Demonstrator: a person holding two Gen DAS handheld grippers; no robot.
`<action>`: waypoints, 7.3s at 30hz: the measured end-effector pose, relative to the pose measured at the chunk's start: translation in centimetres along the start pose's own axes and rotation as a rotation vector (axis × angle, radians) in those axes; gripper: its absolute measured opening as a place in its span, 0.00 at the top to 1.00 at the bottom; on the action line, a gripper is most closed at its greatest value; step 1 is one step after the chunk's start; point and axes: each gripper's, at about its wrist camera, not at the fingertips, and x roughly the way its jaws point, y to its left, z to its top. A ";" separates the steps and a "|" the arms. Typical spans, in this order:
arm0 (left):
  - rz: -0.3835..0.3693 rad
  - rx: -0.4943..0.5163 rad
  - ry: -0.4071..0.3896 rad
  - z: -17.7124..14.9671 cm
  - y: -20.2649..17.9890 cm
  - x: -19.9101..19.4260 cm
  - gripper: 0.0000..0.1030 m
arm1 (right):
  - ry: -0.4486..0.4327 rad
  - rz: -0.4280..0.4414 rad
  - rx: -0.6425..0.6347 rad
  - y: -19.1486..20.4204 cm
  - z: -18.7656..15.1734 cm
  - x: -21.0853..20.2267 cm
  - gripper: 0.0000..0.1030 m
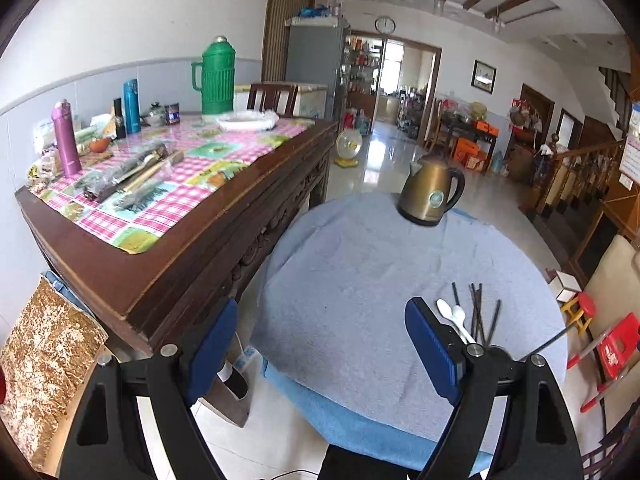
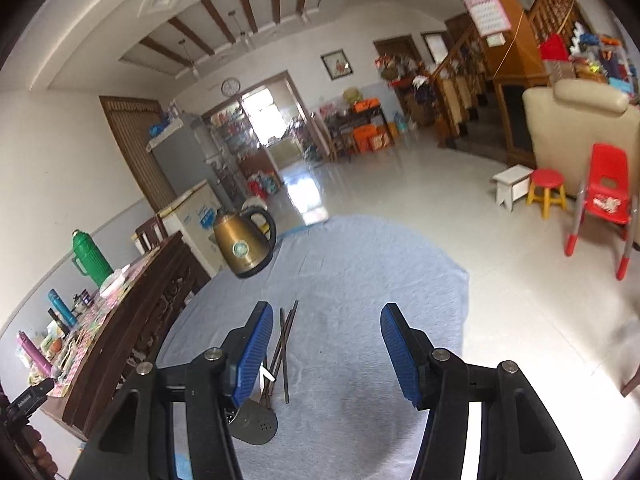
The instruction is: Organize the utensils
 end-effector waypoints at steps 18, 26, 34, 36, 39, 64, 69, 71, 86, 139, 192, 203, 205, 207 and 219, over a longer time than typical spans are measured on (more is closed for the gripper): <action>-0.029 0.150 0.339 2.9 -8.0 25.2 0.17 | 0.450 0.150 0.004 1.4 0.2 30.8 0.58; -0.147 0.217 0.403 3.1 -14.3 31.6 0.18 | 0.605 0.222 -0.157 8.4 -2.1 42.5 0.61; -0.222 0.241 0.471 2.6 -17.2 34.8 0.39 | 0.709 0.207 -0.200 10.2 -5.0 48.7 0.62; -0.244 0.248 0.476 2.7 -17.9 35.4 0.46 | 0.729 0.194 -0.229 10.7 -5.6 49.6 0.71; -0.274 0.261 0.487 2.8 -19.0 35.8 0.53 | 0.728 0.188 -0.259 11.1 -5.7 49.8 0.93; -0.394 0.312 0.742 0.3 -31.4 43.4 0.73 | 0.446 0.303 -0.064 4.6 -0.5 41.5 0.93; -0.392 0.335 0.734 0.5 -31.3 43.9 0.93 | 0.424 0.308 -0.049 3.8 0.0 40.3 0.93; -0.373 0.333 0.710 0.8 -30.9 43.7 0.93 | 0.409 0.308 -0.040 3.4 0.4 39.5 0.93; -0.487 0.368 0.329 8.5 -28.3 28.7 0.95 | 0.191 0.274 -0.091 3.8 2.8 28.0 0.94; -0.426 0.214 -0.095 0.4 -19.2 4.4 0.95 | -0.095 0.303 -0.183 10.9 -6.3 7.6 0.94; -0.217 0.018 -0.189 0.8 -10.8 3.1 0.22 | 0.014 0.159 0.126 0.7 -8.1 9.7 0.45; 0.003 -0.037 -0.109 -0.7 -4.2 6.6 0.21 | 0.113 0.142 0.116 1.3 -9.8 11.0 0.45; 0.039 -0.020 -0.099 -1.5 -3.8 6.8 0.21 | 0.131 0.142 0.095 2.0 -10.3 11.1 0.45; 0.060 -0.001 -0.094 -1.9 -3.6 7.1 0.21 | 0.147 0.144 0.076 2.7 -10.7 11.3 0.45; 0.080 0.072 -0.024 -3.6 -3.7 9.0 0.21 | 0.188 0.126 -0.004 5.4 -12.1 12.0 0.45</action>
